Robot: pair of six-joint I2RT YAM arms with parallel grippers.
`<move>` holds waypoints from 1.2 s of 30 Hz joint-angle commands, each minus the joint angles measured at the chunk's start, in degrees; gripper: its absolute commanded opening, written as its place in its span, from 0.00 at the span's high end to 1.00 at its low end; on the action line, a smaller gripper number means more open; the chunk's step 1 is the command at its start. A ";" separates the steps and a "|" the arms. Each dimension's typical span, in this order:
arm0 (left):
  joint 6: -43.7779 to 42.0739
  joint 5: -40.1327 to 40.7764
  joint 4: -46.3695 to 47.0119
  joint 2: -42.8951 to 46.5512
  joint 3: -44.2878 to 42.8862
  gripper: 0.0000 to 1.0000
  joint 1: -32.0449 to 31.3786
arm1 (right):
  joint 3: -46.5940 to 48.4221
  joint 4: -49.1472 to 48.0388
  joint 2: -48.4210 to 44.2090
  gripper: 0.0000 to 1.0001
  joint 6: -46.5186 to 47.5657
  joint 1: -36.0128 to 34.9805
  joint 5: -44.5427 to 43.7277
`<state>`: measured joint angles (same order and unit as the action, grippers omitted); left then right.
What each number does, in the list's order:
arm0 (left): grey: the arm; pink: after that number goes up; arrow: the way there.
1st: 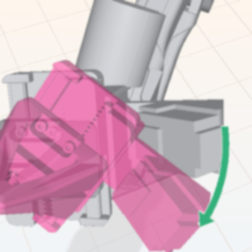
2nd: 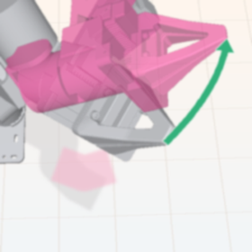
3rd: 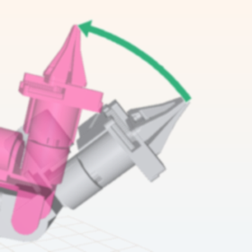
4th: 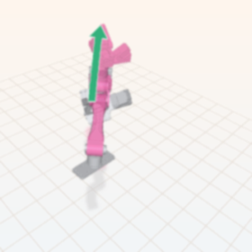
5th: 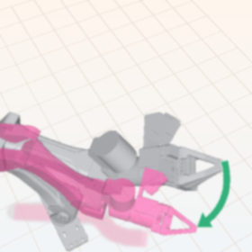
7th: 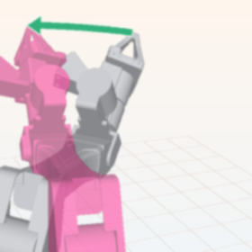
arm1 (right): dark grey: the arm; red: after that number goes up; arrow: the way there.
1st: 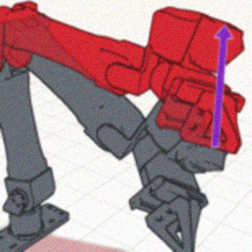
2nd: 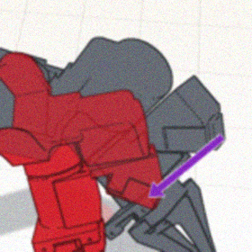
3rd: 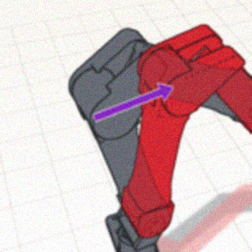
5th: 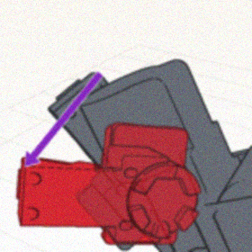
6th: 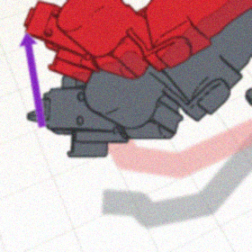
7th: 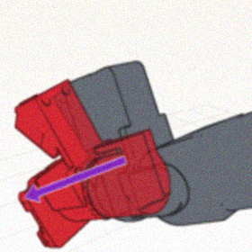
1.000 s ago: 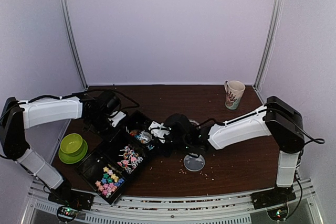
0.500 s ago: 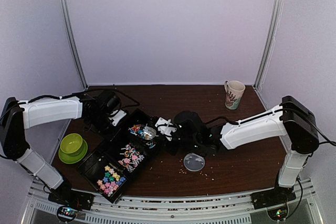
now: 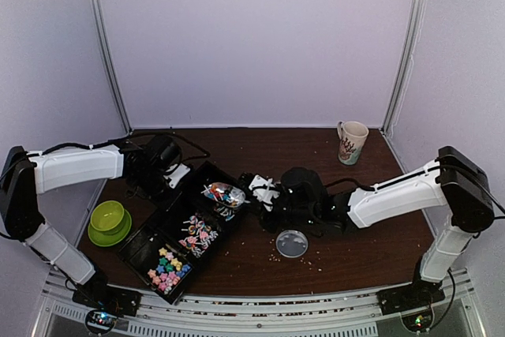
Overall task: Pack the candies
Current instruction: Place the fake candies in the packing box.
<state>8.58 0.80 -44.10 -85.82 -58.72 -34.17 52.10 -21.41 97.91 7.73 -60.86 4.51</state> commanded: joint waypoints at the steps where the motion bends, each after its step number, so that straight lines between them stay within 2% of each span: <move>1: 0.91 -2.48 4.01 1.62 -2.55 1.00 0.41 | -1.30 -7.42 -1.78 1.00 -0.22 0.30 1.43; 8: 0.92 -2.31 3.94 1.71 -2.55 1.00 0.43 | -2.55 -9.33 -3.69 1.00 0.21 0.30 0.66; 16: 0.96 -2.04 3.91 2.04 -2.55 1.00 0.59 | -4.79 -3.55 -10.75 1.00 2.83 0.30 -4.76; 24: 1.09 -1.66 3.67 2.55 -2.62 1.00 0.62 | -6.86 10.09 -20.65 1.00 2.35 0.69 -13.73; 36: 1.18 -1.24 3.55 2.96 -2.70 1.00 0.64 | -8.91 24.50 -30.29 1.00 -4.13 1.40 -21.25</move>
<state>8.67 0.93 -44.05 -85.78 -58.72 -34.06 43.46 -2.55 70.74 7.01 -59.72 -12.34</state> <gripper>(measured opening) 0.069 0.076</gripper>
